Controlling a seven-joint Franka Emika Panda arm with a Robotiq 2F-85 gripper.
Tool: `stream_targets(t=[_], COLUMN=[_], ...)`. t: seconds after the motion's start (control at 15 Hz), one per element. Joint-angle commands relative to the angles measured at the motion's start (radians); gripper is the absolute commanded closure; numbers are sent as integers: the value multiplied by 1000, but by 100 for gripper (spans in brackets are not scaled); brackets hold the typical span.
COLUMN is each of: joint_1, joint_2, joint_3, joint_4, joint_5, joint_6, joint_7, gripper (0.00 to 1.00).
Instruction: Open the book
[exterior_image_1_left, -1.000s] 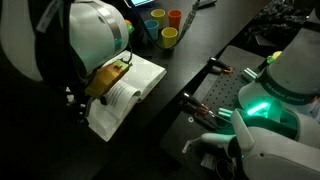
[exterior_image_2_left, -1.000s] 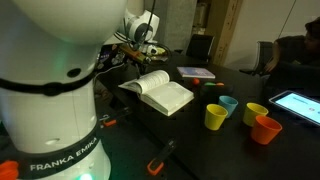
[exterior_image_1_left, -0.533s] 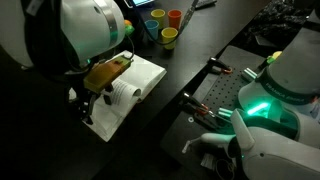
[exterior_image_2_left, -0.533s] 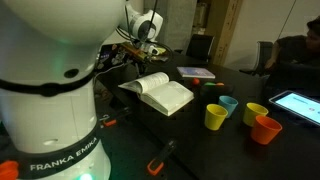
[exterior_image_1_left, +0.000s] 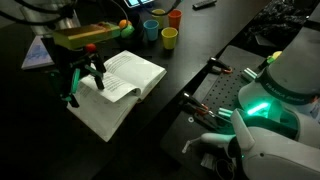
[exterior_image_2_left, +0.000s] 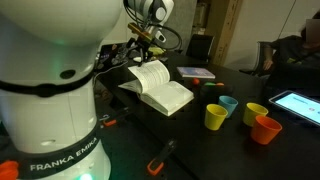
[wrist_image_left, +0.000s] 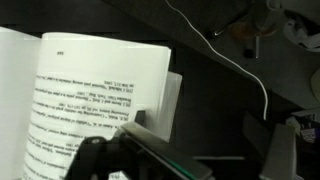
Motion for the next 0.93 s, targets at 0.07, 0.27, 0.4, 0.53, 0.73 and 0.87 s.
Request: stream_targets(t=[0.07, 0.27, 0.4, 0.53, 0.73, 0.87], joint_1=[22, 23, 29, 32, 34, 32], joint_2=[-59, -70, -76, -78, -85, -88], joint_3=[-88, -136, -164, -185, -203, -208], joint_4=[9, 1, -1, 7, 10, 5], joint_5=[-85, -164, -236, -313, -399, -423], joint_6=[-117, -160, -154, -151, -149, -143], joint_7=[14, 30, 41, 50, 67, 76], gripper=[0, 0, 0, 0, 0, 0])
